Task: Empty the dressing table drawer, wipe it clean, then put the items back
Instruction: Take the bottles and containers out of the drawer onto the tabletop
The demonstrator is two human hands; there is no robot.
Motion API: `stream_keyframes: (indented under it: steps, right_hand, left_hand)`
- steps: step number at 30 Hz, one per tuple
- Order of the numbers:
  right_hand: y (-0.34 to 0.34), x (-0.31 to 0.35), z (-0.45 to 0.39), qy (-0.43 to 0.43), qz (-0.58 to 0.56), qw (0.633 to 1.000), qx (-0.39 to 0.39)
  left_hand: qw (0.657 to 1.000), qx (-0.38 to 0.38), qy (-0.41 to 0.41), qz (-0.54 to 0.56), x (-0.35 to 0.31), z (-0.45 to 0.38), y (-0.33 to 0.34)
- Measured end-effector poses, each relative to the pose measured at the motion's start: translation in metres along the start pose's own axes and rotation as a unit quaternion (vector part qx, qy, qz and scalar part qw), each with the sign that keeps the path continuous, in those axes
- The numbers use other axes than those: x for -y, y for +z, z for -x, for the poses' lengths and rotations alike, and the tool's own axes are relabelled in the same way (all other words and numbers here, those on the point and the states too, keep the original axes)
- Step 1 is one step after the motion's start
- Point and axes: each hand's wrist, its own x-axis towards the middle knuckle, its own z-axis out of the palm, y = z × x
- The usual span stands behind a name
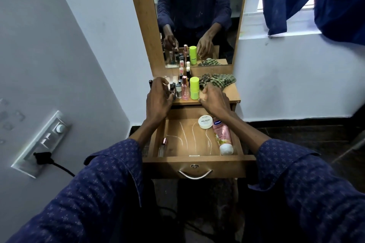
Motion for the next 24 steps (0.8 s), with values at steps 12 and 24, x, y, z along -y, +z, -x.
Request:
stream_keyframes:
  steps: [12, 24]
  right_hand:
    - [0.03, -0.034, 0.058, -0.014, 0.142, 0.985, 0.098]
    - [0.042, -0.033, 0.055, -0.015, 0.17, 0.98, 0.098]
  left_hand:
    - [0.95, 0.217, -0.033, -0.22, 0.037, 0.077, 0.023]
    - [0.841, 0.318, 0.004, -0.439, 0.016, 0.078, 0.027]
